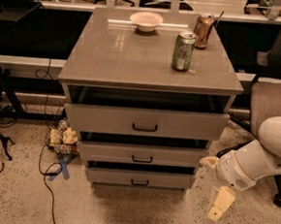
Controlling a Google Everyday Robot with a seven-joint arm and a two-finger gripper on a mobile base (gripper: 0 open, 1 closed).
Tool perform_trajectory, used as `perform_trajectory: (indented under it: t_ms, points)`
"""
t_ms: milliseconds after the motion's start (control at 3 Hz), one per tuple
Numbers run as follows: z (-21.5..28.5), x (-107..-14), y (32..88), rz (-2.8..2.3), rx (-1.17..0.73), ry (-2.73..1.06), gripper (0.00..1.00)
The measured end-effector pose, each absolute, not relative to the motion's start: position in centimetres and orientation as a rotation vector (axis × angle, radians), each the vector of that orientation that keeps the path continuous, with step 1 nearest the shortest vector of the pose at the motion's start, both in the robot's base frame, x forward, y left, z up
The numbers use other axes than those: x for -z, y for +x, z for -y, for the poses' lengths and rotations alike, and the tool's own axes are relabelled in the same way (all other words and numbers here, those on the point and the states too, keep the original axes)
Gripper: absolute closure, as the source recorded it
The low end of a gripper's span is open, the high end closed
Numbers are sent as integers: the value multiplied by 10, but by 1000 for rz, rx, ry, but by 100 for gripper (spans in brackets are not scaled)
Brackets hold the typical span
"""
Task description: Open bottom drawer
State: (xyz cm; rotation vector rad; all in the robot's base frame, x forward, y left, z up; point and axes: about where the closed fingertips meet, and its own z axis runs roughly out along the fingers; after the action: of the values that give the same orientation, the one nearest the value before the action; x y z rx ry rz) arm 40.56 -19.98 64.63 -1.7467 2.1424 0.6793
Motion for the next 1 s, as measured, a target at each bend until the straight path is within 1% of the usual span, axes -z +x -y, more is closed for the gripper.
perform_trajectory:
  t_ms: [333,667,1000]
  points:
    - [200,-646,406,-2142,-680,-1746,0]
    - [208,-627,409,-2150,-722,-1720,0]
    - [229,-563,424,-2159,-677,-1756,0]
